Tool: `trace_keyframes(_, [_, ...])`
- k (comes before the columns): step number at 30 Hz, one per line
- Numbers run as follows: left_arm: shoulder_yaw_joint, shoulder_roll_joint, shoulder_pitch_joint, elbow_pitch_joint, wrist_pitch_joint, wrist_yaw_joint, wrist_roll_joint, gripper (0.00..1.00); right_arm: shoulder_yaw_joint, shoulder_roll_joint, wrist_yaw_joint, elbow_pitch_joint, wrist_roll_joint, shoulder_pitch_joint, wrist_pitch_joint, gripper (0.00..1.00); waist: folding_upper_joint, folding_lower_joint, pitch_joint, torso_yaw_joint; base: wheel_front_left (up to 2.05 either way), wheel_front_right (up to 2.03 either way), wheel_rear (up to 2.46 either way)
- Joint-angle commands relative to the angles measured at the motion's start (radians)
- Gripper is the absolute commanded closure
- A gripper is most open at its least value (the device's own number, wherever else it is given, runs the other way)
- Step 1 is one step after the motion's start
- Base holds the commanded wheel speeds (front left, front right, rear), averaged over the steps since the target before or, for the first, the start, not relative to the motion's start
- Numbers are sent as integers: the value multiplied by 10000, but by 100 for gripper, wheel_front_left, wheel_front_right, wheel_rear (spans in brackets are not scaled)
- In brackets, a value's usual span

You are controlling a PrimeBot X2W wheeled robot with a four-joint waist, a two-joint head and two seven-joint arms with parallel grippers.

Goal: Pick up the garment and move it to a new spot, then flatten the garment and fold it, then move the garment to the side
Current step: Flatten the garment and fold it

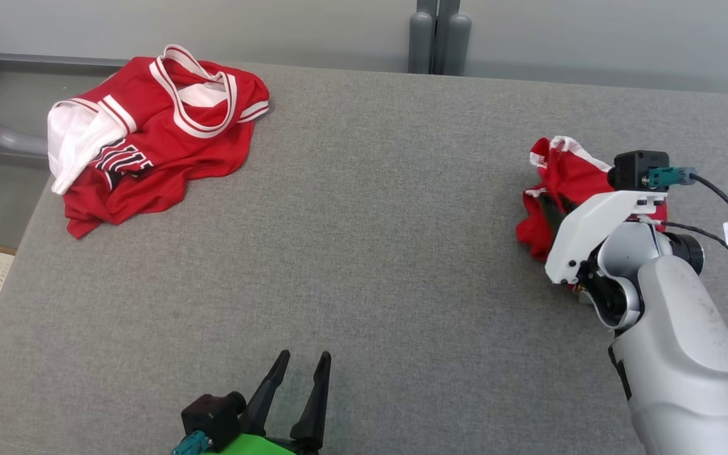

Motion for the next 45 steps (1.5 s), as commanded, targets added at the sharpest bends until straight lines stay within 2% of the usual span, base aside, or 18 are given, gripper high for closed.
trace_keyframes(1, [75,-12,171,56,-31,-56,38,0,195,16,3,-116,162,285,-165,0,0,0,-116,-115,0,0,0])
trace_keyframes(6, [237,-23,503,138,-31,-57,60,0,1242,-119,3,-1255,602,1179,-891,0,0,0,-564,-399,0,0,0])
trace_keyframes(8, [363,-25,707,134,-31,-61,51,0,1851,-375,3,-2031,945,1880,-1302,0,0,0,-846,-540,0,0,0])
trace_keyframes(11, [726,-18,1048,4,-29,-63,164,0,2369,-1172,3,-3226,1033,3062,-2319,0,0,0,-1255,-793,0,0,0])
trace_keyframes(15, [1390,26,1548,-337,-29,-37,591,0,1914,-1746,3,-3822,755,4683,-4243,0,0,0,-1669,-1110,0,0,0])
trace_keyframes(17, [1848,9,1731,-654,-29,-38,894,0,1536,-2111,3,-3732,157,5363,-5331,0,0,0,-1789,-1187,0,0,0])
trace_keyframes(20, [2571,-28,2107,-1071,-31,-42,1230,0,745,-2065,3,-3383,-385,6211,-6359,0,0,0,-2011,-1272,0,0,0])
trace_keyframes(24, [3573,-61,2478,-1662,-31,-52,1737,0,-394,-1785,3,-3883,-956,7233,-6506,0,0,0,-2292,-1284,0,0,0])
trace_keyframes(28, [4215,-71,2833,-2076,-28,53,1700,0,-1418,-1437,2,-4163,-1530,8138,-6507,0,0,0,-2431,-1278,0,0,0])
trace_keyframes(33, [4348,-71,2970,-2190,-28,54,1725,0,-1718,-1140,3,-4097,-1655,7871,-6511,0,0,0,-2321,-1300,0,0,0])
trace_keyframes(37, [4214,-71,2629,-2203,-28,19,1769,0,-1286,-1178,3,-3586,-1785,6886,-6511,0,0,0,-1901,-1244,0,0,0])
trace_keyframes(38, [4143,-71,2482,-2199,-28,5,1773,0,-1221,-1221,2,-3313,-1842,6433,-6511,8,0,0,-1754,-1192,0,0,0])
trace_keyframes(40, [3981,-72,2272,-2179,-28,-13,1787,0,-919,-1261,2,-2576,-2016,5668,-6511,53,0,0,-1462,-1049,0,0,0])
trace_keyframes(41, [3918,-72,2194,-2170,-30,-22,1794,0,-857,-1281,3,-2337,-2098,5256,-6511,58,0,0,-1299,-986,0,0,0])
trace_keyframes(42, [3817,-67,2053,-2158,-28,-31,1787,0,-808,-1276,2,-1942,-2169,4745,-6510,68,0,0,-1063,-908,0,0,0])
trace_keyframes(43, [3744,-68,1947,-2129,-28,-38,1776,0,-716,-1286,2,-1604,-2275,4405,-6512,82,0,0,-950,-843,0,0,0])
trace_keyframes(44, [3654,-69,1880,-2074,-28,-49,1809,0,-651,-1292,2,-1241,-2377,3988,-6510,100,0,0,-833,-767,0,0,0])
trace_keyframes(45, [3604,-68,1822,-2053,-28,-57,1836,0,-698,-1237,2,-946,-2404,3670,-6510,100,0,0,-724,-704,0,0,0])
